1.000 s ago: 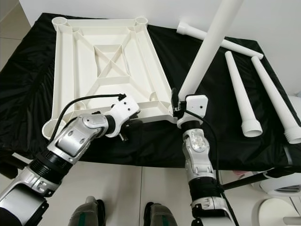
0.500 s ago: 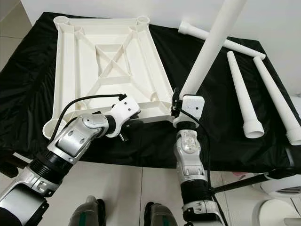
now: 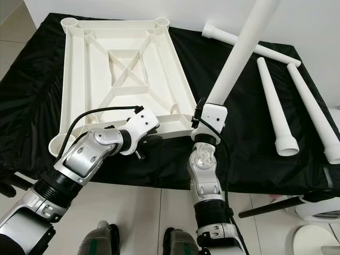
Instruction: Building children table
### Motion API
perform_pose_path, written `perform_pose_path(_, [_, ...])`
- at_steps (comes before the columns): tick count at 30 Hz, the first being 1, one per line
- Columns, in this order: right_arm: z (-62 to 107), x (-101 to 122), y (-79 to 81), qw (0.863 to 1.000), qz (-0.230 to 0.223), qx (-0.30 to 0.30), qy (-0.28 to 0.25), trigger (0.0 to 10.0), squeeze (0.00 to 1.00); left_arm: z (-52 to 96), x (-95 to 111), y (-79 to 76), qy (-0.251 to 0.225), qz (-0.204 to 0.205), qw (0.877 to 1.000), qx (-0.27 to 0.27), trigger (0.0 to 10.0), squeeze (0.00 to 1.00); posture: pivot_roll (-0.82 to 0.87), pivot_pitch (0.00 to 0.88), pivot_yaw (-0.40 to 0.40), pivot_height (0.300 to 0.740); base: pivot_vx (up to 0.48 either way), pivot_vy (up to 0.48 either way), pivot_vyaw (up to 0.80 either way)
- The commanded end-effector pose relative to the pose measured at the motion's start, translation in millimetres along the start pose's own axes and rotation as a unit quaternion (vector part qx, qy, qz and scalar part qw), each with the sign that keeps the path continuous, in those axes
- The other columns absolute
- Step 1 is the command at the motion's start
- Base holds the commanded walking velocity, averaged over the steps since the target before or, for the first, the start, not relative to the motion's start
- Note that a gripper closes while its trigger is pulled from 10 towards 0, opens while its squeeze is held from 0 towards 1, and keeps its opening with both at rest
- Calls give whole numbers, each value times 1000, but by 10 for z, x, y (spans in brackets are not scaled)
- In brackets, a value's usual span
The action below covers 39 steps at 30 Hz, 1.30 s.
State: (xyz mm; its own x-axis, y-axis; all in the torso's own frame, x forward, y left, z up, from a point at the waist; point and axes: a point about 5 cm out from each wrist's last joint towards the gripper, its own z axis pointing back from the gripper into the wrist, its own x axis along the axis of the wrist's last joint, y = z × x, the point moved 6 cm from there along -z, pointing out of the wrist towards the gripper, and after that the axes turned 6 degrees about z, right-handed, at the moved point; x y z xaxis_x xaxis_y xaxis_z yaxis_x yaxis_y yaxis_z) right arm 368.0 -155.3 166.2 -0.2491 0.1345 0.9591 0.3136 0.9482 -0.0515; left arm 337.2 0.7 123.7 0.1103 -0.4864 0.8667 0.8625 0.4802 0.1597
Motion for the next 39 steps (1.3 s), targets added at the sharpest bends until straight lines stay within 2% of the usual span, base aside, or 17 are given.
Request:
perform_pose_path(1, [86,-395,-303,995,35,-49,76,10000,0,42,38,18,-2,-15,1000,0,10000,0,26,123,-50,740,0,0,0])
perform_pose_path(8, [106,-364,-317,995,50,-47,65,10000,0,46,41,31,-2,-14,1000,3,10000,0,24,124,-50,740,0,0,0])
perform_pose_path(12, [156,-415,-339,996,46,-41,72,10000,0,47,45,34,-3,-14,1000,3,10000,0,22,126,-49,740,0,0,0])
perform_pose_path(19, [139,-405,-370,996,45,-41,69,10000,0,44,43,26,-3,-15,1000,2,10000,0,21,125,-48,740,0,0,0])
perform_pose_path(20, [135,-408,-370,996,40,-39,71,10000,118,43,44,25,-3,-15,1000,2,10000,0,22,124,-49,740,0,0,0])
perform_pose_path(21, [132,-403,-376,996,43,-40,69,10000,322,42,44,26,-2,-15,1000,2,10000,0,22,124,-49,740,0,0,0])
perform_pose_path(22, [131,-399,-381,996,45,-41,68,10000,322,41,44,26,-2,-15,1000,2,10000,0,22,124,-49,740,0,0,0])
perform_pose_path(23, [128,-403,-349,997,28,-28,70,10000,1000,41,44,25,-2,-15,1000,2,10000,0,23,122,-50,740,0,0,0])
perform_pose_path(29, [117,-375,-347,997,26,-26,64,10000,1000,40,45,21,-3,-14,1000,2,10000,0,24,120,-51,740,0,0,0])
perform_pose_path(34, [102,-332,-287,999,8,1,54,10000,1000,40,44,13,-4,-14,1000,1,10000,0,21,112,-54,740,0,0,0])
perform_pose_path(39, [63,-293,-308,999,16,10,42,10000,992,26,53,-4,-5,-15,1000,0,10000,0,19,110,-54,740,0,0,0])
